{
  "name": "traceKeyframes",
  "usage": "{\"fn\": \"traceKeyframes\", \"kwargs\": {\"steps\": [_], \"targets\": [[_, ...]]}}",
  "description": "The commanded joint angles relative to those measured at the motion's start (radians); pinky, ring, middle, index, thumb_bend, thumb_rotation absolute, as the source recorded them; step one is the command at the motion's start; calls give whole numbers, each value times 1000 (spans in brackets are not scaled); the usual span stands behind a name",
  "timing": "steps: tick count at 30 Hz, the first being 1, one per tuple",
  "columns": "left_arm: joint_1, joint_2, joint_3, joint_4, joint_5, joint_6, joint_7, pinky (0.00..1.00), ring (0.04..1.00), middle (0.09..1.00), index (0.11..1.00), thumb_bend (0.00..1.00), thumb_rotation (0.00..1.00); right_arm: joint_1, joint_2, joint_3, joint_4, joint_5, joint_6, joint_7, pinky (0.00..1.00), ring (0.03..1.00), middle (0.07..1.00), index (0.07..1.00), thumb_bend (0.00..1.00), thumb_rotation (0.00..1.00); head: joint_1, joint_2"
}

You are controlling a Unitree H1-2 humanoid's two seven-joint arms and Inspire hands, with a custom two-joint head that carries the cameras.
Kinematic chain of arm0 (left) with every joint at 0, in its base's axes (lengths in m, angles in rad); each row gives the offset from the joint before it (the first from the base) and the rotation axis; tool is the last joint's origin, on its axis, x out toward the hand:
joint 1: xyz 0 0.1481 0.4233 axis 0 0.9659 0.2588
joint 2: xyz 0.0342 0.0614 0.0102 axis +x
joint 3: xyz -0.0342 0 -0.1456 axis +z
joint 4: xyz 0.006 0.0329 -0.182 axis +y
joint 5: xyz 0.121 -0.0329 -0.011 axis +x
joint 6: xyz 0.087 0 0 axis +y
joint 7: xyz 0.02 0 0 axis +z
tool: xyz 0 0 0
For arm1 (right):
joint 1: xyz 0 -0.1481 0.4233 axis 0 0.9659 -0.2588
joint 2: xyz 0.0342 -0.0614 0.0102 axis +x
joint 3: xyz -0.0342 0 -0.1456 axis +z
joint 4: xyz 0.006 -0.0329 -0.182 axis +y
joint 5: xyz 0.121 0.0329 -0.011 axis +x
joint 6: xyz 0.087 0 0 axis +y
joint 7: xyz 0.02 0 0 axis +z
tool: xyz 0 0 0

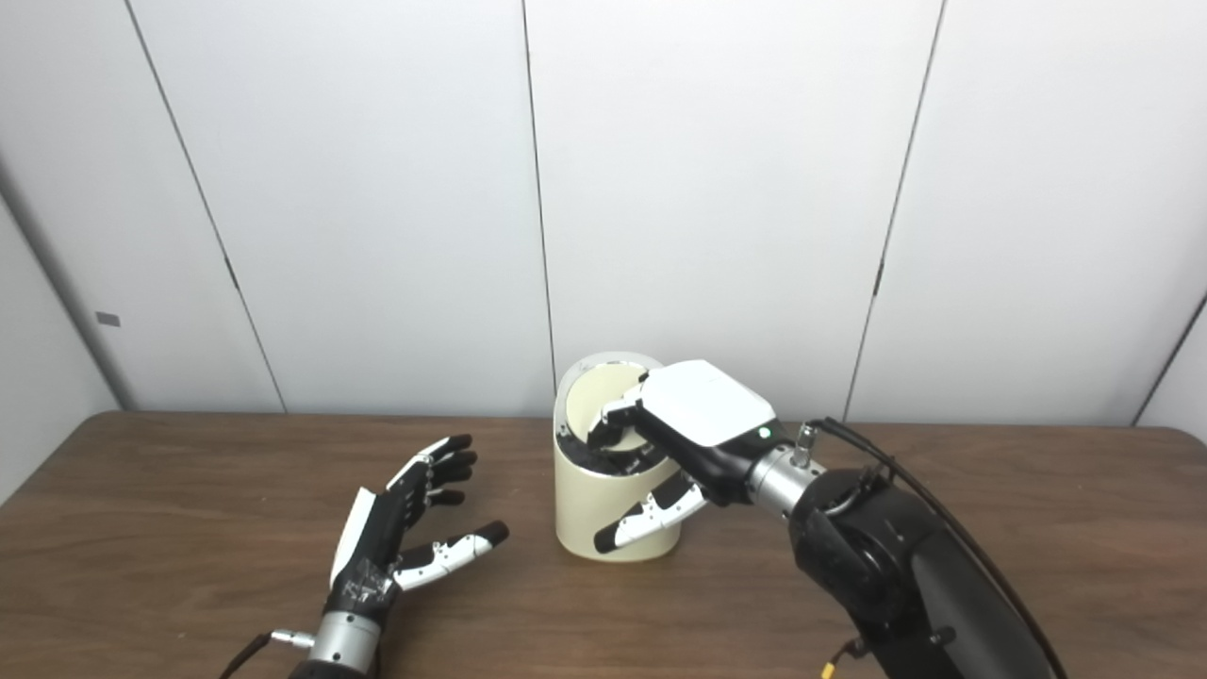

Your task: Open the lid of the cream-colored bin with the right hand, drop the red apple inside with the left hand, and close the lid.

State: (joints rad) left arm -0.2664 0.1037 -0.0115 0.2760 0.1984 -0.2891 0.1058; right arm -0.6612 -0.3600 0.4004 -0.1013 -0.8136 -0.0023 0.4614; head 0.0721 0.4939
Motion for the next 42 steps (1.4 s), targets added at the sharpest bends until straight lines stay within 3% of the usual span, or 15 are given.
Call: {"fn": "traceKeyframes", "kwargs": {"steps": [1,7,14,25,36,42], "targets": [[4,-1,1,-10,-2,-6,3,725,802,813,853,782,225,-8,-20,14,16,-28,34,63,909,809,687,683,673,585,1,1],[2,0,1,-4,3,-9,6,743,813,816,853,782,223,-9,-17,3,8,-16,20,43,900,801,681,672,670,596,1,-1],[-4,0,0,9,-15,-19,-4,730,805,812,853,777,204,-6,4,-66,-17,40,-3,-47,894,804,665,673,651,546,1,-5],[-5,-4,0,8,-18,-6,-7,750,834,833,858,781,206,-15,19,-127,-56,46,-12,-117,936,809,672,670,625,520,4,-4],[-13,-4,-4,28,-7,-22,2,742,815,833,862,774,195,15,22,-134,-27,52,-45,-199,856,781,671,681,634,465,1,-12],[-13,-6,-5,22,-14,-22,-3,754,829,839,864,784,221,48,37,-189,-6,108,-25,-232,683,794,815,795,673,374,3,-11]]}}
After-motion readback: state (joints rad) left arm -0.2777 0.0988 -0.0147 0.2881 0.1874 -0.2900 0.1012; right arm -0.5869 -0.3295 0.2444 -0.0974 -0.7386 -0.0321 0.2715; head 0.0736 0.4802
